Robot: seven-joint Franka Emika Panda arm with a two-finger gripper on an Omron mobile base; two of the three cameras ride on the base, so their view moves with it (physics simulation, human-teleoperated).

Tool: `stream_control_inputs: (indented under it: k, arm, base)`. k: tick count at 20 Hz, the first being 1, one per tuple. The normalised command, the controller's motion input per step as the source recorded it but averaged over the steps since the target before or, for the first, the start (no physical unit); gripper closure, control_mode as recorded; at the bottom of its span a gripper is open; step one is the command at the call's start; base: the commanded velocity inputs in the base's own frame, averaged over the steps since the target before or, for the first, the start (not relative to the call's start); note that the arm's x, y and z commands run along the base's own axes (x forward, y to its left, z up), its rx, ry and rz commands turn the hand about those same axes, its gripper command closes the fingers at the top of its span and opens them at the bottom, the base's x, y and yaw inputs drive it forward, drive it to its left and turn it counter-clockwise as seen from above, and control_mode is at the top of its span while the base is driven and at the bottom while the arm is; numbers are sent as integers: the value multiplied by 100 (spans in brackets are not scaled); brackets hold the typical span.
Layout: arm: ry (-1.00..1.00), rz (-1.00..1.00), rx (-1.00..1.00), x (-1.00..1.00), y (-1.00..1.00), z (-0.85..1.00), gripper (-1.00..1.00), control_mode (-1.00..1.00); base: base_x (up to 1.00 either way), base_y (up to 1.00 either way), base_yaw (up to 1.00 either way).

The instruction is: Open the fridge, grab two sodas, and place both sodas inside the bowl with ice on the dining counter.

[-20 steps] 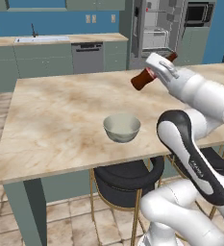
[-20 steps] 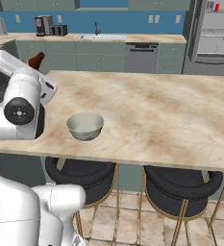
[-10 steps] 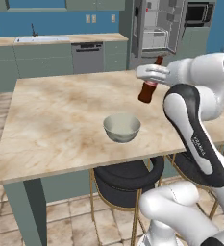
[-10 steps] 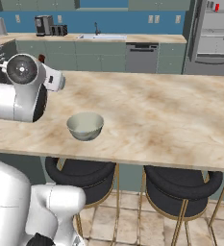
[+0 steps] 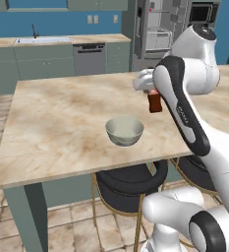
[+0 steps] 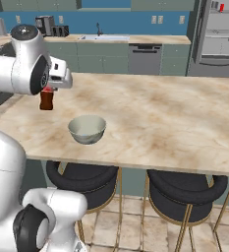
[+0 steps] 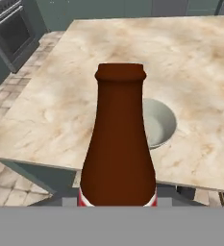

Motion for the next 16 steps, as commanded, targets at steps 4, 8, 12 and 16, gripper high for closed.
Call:
stream_control_inputs:
  k: [4, 8, 12, 16]
  arm:
    - [15, 0, -9, 16, 1, -38, 100, -100]
    - [20, 0, -11, 29, 0, -51, 100, -100]
    - [15, 0, -5, 24, 0, -60, 100, -100]
    - [11, 0, 0, 29, 0, -46, 100, -100]
  base:
    - [0, 0, 0]
    - [0, 0, 0]
    - [0, 0, 0]
    - [0, 0, 0]
